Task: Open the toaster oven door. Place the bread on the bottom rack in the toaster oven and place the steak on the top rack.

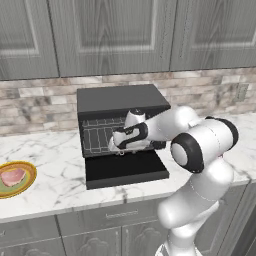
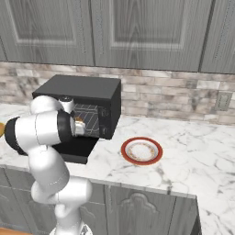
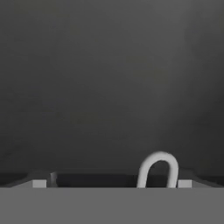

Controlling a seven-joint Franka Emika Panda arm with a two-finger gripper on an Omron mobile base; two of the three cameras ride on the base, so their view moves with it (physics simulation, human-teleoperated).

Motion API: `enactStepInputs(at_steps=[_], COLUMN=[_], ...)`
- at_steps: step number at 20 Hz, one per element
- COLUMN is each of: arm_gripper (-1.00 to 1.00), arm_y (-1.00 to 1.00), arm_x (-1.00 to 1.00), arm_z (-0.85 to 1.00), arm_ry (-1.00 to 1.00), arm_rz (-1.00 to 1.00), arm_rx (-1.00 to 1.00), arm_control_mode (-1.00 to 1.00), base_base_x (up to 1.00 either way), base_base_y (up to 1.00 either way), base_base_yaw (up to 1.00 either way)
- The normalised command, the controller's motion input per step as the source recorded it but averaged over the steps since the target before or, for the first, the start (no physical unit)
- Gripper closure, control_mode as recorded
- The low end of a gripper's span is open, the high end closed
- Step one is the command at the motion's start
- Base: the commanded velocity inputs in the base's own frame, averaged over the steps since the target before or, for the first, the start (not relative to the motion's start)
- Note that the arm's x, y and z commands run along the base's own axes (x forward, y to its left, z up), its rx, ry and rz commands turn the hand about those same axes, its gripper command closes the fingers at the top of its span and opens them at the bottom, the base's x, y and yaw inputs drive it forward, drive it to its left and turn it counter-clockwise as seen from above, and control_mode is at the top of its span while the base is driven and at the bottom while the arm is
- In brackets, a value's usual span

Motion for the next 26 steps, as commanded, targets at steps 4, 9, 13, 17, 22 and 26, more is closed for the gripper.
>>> enactStepInputs(at_steps=[4, 9, 13, 17, 22, 26], arm_gripper=[-1.0, -1.0, -1.0, -1.0, -1.0, -1.0], arm_y=[0.0, 0.0, 0.0, 0.01, -0.03, -0.08], arm_x=[0.45, -0.07, -0.91, -0.9, -0.15, 0.32], arm_z=[0.0, 0.26, 0.8, 0.95, 0.45, 0.03], arm_ry=[-0.2, -0.2, -0.19, -0.22, -0.32, -0.34], arm_rz=[0.0, 0.0, 0.0, 0.0, 0.1, 0.22], arm_rx=[-0.06, -0.02, 0.0, 0.0, 0.08, 0.07], arm_control_mode=[-1.0, -1.0, -1.0, -1.0, -1.0, -1.0], base_base_x=[0.0, 0.0, 0.0, 0.0, 0.0, 0.0], base_base_y=[0.0, 0.0, 0.0, 0.0, 0.0, 0.0], base_base_yaw=[0.0, 0.0, 0.0, 0.0, 0.0, 0.0])
